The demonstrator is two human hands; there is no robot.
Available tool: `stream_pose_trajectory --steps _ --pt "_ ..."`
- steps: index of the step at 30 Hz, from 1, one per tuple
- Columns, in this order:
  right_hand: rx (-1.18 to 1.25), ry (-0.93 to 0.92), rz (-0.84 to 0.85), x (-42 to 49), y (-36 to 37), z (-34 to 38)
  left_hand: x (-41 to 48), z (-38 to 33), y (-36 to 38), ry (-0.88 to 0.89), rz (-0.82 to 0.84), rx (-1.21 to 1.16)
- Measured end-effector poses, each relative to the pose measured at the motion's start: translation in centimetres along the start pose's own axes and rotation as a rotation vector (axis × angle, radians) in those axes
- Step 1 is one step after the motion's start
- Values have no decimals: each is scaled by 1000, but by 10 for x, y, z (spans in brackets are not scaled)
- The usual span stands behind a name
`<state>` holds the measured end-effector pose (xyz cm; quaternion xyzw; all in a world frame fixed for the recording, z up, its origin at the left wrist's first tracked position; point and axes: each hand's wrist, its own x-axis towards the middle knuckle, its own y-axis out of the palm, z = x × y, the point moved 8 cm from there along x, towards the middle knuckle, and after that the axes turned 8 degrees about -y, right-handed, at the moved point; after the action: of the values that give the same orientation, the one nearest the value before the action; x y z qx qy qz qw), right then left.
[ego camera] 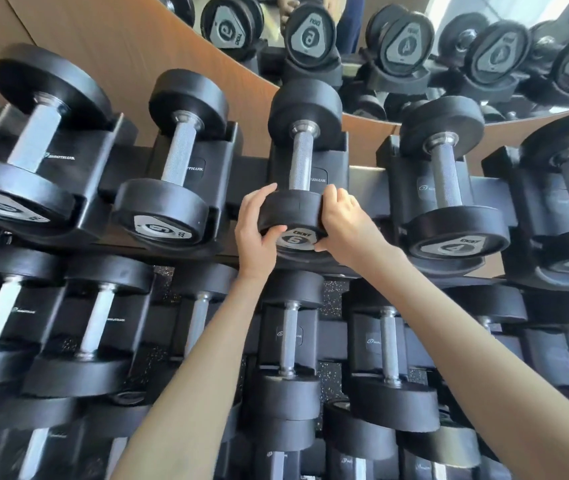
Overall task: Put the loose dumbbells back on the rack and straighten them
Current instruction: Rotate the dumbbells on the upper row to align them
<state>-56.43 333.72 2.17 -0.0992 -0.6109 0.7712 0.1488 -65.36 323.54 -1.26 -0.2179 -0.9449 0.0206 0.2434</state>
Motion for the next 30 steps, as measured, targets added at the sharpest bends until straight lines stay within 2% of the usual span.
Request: stream_pose_trajectory --steps 2,6,10,13,15,17,20,22,24,26,28,30 --pt "-157 17 5 4 -5 9 -7 9 2 -95 -81 -100" --pt "-191 64 24 9 -10 17 -11 21 2 -141 -157 -169" --pt "-234 34 46 3 -11 11 -11 18 6 -136 -88 -129" --pt "-196 -19 54 1 -8 8 -17 23 8 -244 -20 -63" --pt "-126 -66 37 -2 -7 6 -25 32 6 -350 42 24" --pt "26 -96 -1 -9 -7 0 -34 36 3 -385 111 99" --pt "241 -97 -92 -29 -4 -12 -49 29 -7 -320 247 227" --pt "296 -68 -133 -44 -1 -18 -57 18 -25 -255 298 405" --pt "262 -82 -199 -57 -4 -19 -58 -2 -49 -147 281 583" --pt "185 -125 -340 -68 -20 -14 -53 -30 -73 -31 222 715" --pt "140 -133 -466 -76 -39 -11 -44 -51 -89 35 176 792" --pt "151 -107 -501 -79 -50 -12 -36 -67 -96 65 163 839"
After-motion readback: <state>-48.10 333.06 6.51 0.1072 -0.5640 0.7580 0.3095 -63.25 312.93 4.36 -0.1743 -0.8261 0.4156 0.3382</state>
